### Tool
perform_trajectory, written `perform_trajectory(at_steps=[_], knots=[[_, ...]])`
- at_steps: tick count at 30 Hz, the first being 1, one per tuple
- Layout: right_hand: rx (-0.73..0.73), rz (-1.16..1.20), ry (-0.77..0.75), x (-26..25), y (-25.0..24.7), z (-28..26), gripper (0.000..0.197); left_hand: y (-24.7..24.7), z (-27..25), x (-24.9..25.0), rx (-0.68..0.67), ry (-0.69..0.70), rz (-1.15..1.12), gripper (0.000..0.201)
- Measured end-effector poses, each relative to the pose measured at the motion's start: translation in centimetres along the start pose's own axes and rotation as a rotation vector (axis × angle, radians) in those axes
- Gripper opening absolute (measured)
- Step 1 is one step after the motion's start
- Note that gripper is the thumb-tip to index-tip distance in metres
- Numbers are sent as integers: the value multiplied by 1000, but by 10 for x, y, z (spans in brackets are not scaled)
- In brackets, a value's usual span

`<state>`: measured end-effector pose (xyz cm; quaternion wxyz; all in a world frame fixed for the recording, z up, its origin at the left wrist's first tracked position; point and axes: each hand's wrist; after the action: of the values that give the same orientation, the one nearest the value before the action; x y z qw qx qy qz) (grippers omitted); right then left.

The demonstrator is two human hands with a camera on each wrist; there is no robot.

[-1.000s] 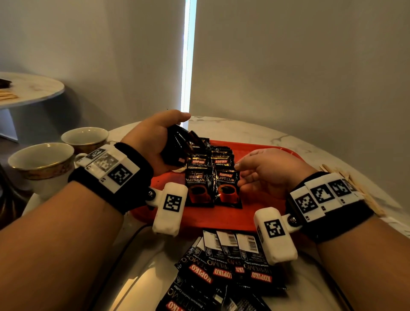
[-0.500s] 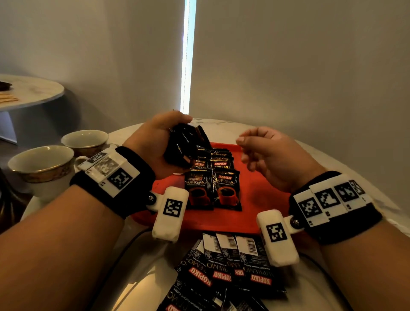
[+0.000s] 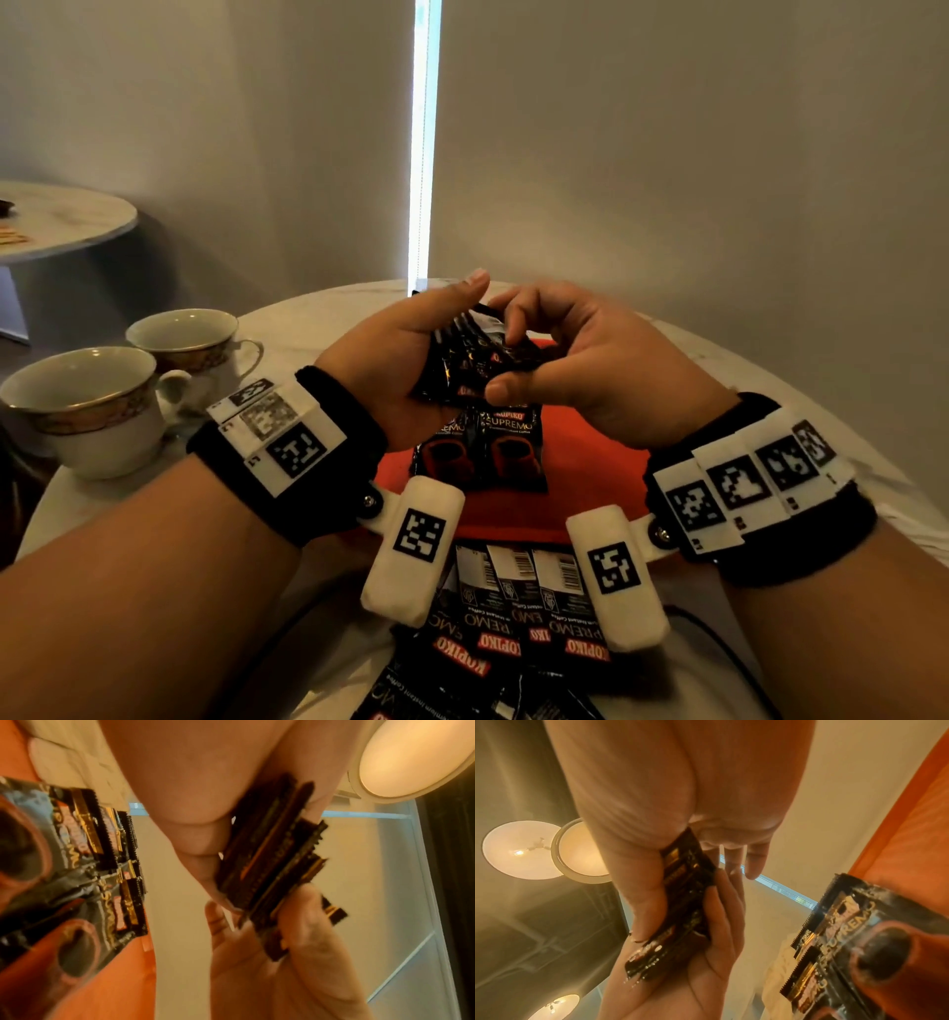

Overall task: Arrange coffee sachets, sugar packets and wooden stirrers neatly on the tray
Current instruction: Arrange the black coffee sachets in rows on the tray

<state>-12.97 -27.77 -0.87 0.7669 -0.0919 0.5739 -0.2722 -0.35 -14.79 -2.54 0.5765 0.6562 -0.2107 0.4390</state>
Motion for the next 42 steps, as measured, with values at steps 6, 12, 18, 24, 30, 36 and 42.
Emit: perform_trajectory(at_steps=[6, 12, 18, 24, 30, 36, 42], knots=[[70, 14, 4, 3, -1, 0, 37, -1, -2, 4, -33, -17, -12, 33], [-55, 141, 21, 10, -6, 1, 48, -4, 3, 4, 28, 43, -42, 41], [9, 218, -67, 17, -5, 6, 56, -8, 4, 8, 83, 73, -59, 36], [100, 167, -156, 19, -9, 7, 23, -9, 3, 10, 149, 71, -54, 31], [401, 60, -62, 13, -4, 9, 16, -12, 1, 15, 236, -30, 61, 24], [530, 211, 281, 25, -10, 17, 10, -27, -8, 42, 450, -54, 135, 13], [258, 159, 503, 20, 5, 13, 15, -24, -10, 43, 448, -164, 281, 24]])
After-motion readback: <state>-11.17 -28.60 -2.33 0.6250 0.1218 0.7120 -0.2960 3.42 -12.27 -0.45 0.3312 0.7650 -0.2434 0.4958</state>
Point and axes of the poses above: each hand's wrist, its own z-axis towards the middle knuckle, its own y-axis out of the palm, x = y × z, and after that the axes turned 8 degrees about -z, right-handed
